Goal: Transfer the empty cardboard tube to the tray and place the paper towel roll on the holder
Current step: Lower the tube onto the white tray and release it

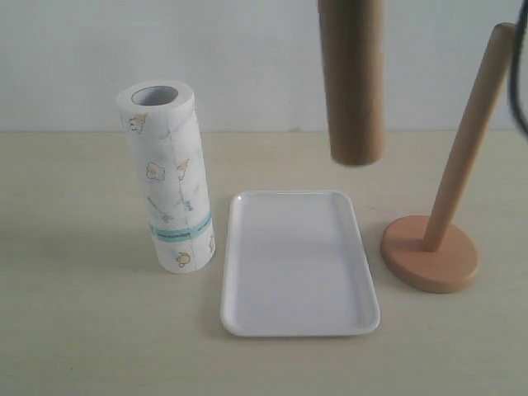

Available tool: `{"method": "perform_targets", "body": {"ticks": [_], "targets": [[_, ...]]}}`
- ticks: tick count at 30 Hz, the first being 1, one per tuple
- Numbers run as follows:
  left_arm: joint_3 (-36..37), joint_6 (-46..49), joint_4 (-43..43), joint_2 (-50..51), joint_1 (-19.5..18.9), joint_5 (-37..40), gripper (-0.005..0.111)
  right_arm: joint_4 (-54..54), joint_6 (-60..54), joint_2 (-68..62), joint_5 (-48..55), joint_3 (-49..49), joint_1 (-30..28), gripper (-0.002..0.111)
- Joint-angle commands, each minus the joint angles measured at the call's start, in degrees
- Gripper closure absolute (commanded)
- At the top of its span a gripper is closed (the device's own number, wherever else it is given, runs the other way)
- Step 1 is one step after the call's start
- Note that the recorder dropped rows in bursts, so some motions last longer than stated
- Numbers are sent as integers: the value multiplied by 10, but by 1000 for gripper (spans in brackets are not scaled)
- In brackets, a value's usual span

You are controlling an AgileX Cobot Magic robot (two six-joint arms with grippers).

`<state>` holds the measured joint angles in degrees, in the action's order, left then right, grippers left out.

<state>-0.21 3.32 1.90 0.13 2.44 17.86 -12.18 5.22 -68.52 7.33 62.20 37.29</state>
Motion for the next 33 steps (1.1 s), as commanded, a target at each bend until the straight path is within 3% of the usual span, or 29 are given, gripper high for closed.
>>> {"method": "perform_targets", "body": {"ticks": [1,4,11,24,27,33], "targets": [[2,3,6,-1,-2,-3,101,14,34,-46,-32,-62,27,109],[2,3,6,-1,-2,-3,101,69,110,-85,-18,-81,23,109],[2,3,6,-1,-2,-3,101,90,143,-202,211,38,-8,109],[2,3,6,-1,-2,-3,101,87,143,-365,291,162,-14,107],[2,3,6,-1,-2,-3,101,87,152,-389,287,170,-29,95],[2,3,6,-1,-2,-3,101,107,159,-410,270,180,-60,54]]}}
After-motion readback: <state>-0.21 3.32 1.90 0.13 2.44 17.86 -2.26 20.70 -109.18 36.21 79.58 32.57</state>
